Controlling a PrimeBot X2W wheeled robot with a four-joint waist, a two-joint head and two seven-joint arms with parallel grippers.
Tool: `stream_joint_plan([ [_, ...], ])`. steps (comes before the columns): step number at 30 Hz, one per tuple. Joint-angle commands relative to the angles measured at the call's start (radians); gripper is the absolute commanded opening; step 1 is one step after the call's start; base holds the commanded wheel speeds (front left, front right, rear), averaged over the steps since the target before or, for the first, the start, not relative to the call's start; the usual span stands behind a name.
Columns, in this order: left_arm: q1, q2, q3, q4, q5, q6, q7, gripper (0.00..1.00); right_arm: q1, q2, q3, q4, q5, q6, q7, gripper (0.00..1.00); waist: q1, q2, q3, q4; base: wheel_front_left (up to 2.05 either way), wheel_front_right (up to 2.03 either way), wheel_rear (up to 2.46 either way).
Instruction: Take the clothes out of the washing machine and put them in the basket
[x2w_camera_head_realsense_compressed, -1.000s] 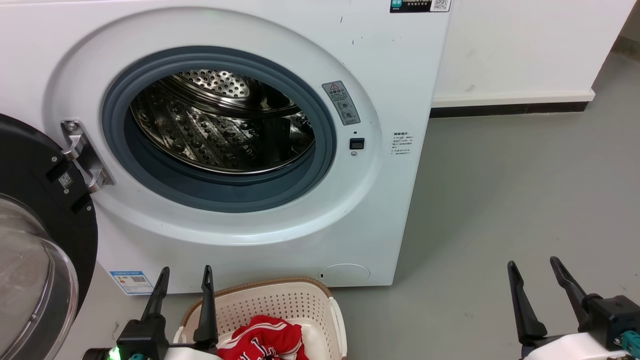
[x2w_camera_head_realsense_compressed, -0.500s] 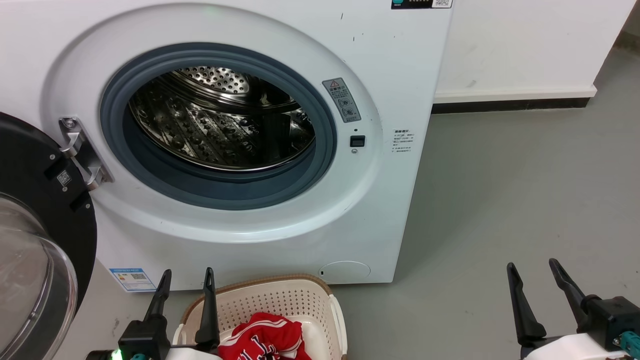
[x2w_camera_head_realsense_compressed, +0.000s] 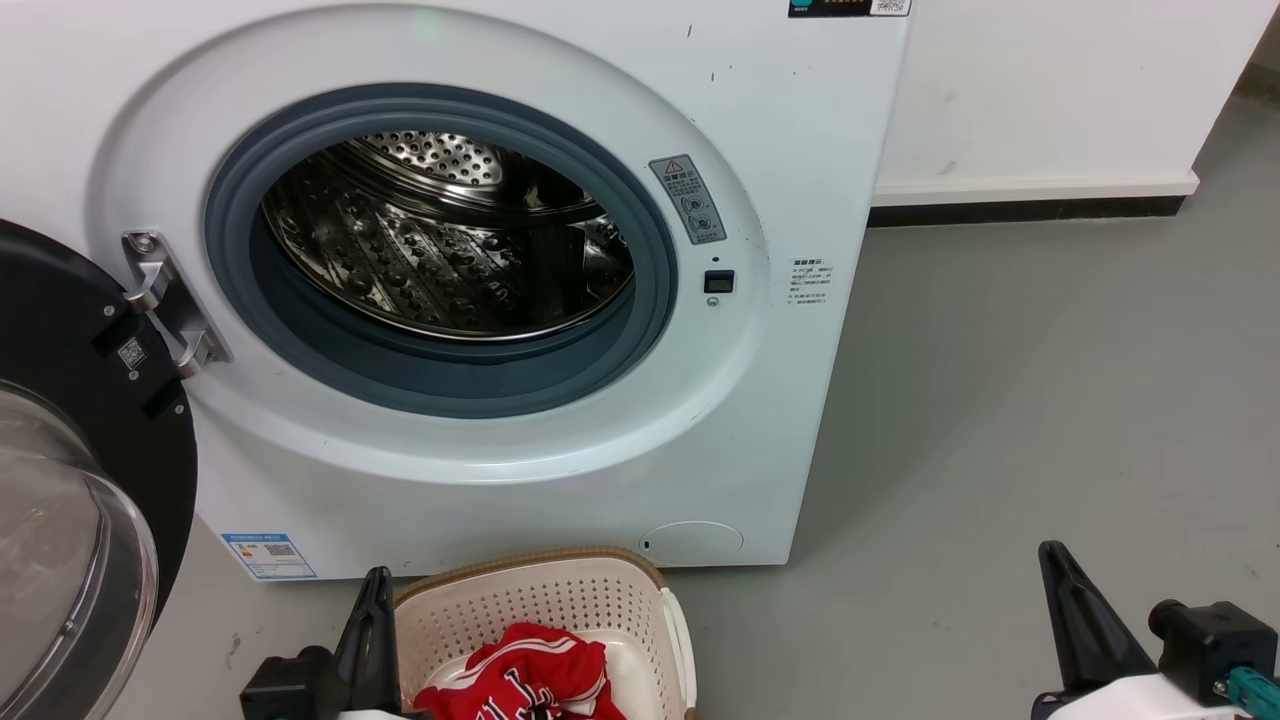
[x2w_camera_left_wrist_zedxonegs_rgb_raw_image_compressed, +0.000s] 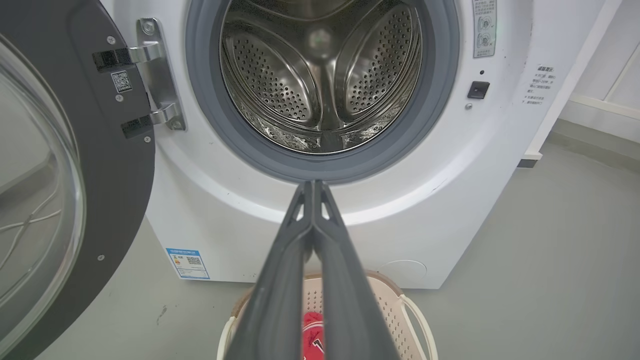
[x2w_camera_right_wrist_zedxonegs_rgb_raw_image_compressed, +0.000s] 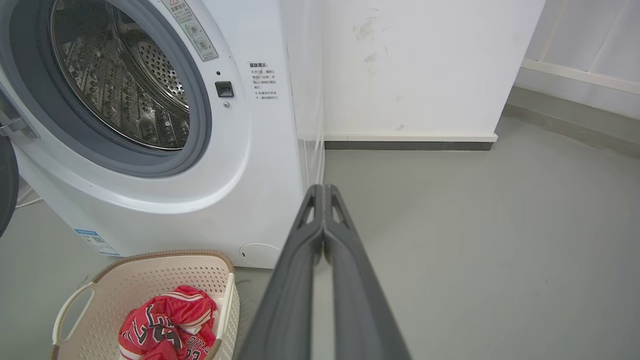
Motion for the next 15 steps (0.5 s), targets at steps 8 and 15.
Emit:
stream_joint_plan([
  [8, -0.042, 0.001, 0.021, 0.009, -0.189, -0.022, 0.039, 0.0, -0.04, -0.014, 0.006, 0.035, 0.209, 0.0, -0.008, 0.0, 0.0, 0.0, 0.002, 0.001, 0.0, 0.0, 0.0],
  [15, -0.06, 0.001, 0.031, 0.022, -0.302, -0.034, 0.063, 0.0, -0.065, -0.021, 0.008, 0.067, 0.331, 0.0, -0.009, 0.0, 0.0, 0.0, 0.003, 0.002, 0.0, 0.0, 0.0],
])
